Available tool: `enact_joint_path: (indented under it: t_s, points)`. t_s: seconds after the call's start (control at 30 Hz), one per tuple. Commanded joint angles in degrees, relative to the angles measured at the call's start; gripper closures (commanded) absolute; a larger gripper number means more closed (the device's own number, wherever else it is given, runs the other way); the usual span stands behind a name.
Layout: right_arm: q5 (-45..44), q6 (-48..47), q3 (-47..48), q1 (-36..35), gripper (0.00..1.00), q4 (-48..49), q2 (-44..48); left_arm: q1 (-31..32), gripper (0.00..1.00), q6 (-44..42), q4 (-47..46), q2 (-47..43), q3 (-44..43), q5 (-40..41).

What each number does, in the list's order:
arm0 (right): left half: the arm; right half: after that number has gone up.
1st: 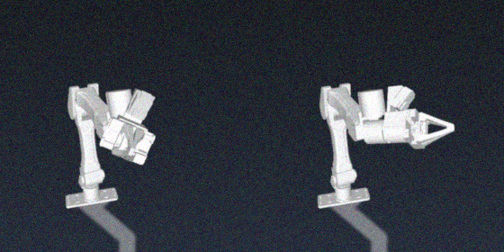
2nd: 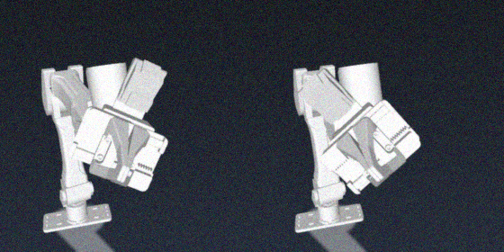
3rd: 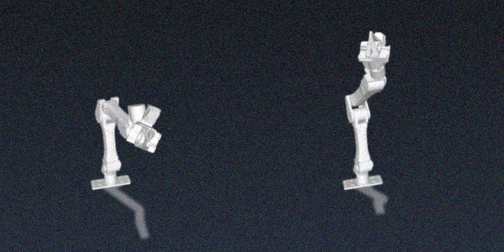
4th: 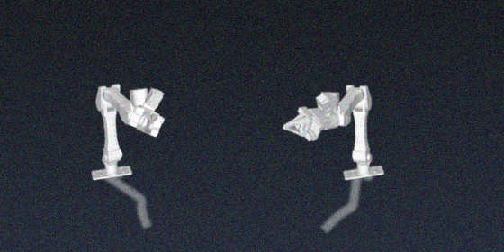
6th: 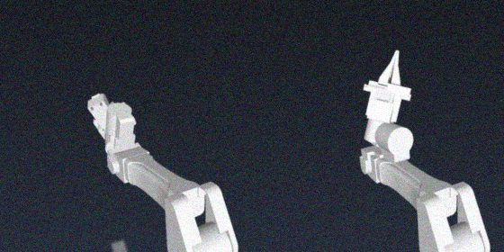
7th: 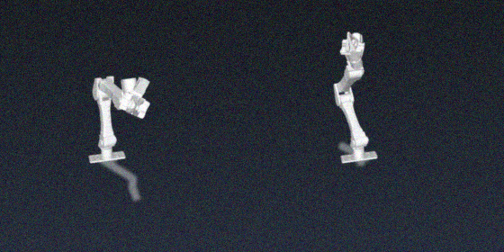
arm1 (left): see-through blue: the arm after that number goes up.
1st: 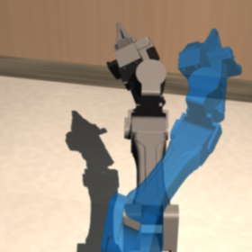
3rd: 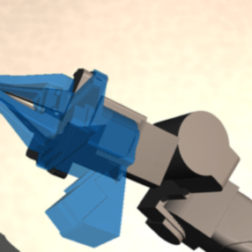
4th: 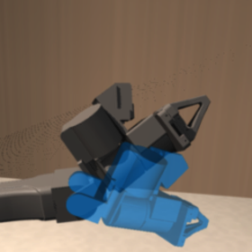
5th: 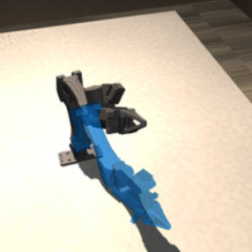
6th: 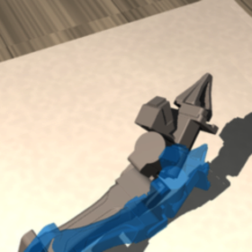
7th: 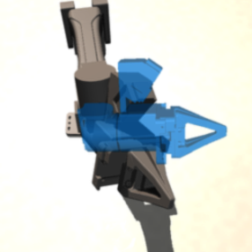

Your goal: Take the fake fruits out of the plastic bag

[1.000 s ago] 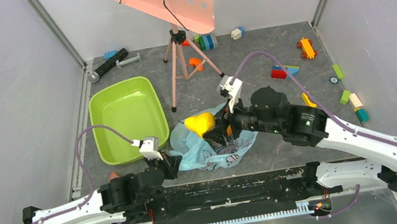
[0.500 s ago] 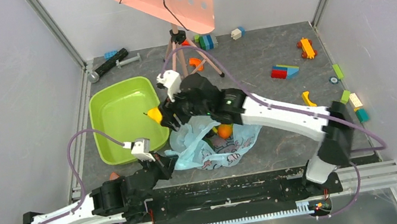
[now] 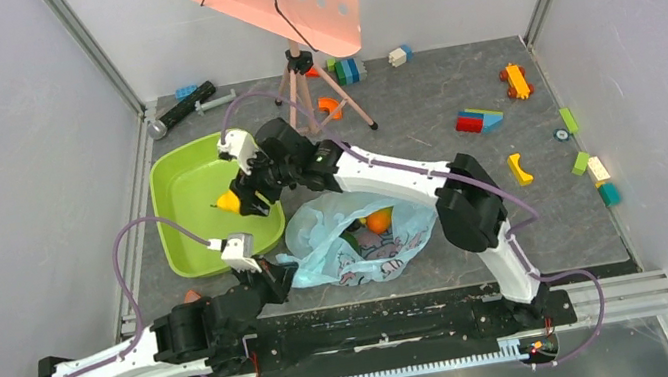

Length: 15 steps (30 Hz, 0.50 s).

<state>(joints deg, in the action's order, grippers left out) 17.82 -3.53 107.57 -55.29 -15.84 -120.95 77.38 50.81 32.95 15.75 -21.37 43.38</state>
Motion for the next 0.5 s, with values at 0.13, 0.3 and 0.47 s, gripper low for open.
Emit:
enact_joint_path:
  t_s: [0.13,0.3,0.47]
  points:
    - [6.5,-5.1,2.5,-0.3,0.49,4.3,-6.4,0.3,0.98,-2.0,-0.2,0.3,-2.5,2.2]
    - [7.4,-5.3,1.5,-0.3,0.45,5.3,-8.9,0.2,0.98,-2.1,-0.2,0.7,-2.4,2.2]
    - [7.7,-5.1,0.3,-0.4,0.38,6.6,-9.0,0.3,0.98,-1.9,-0.1,0.9,-2.3,2.2]
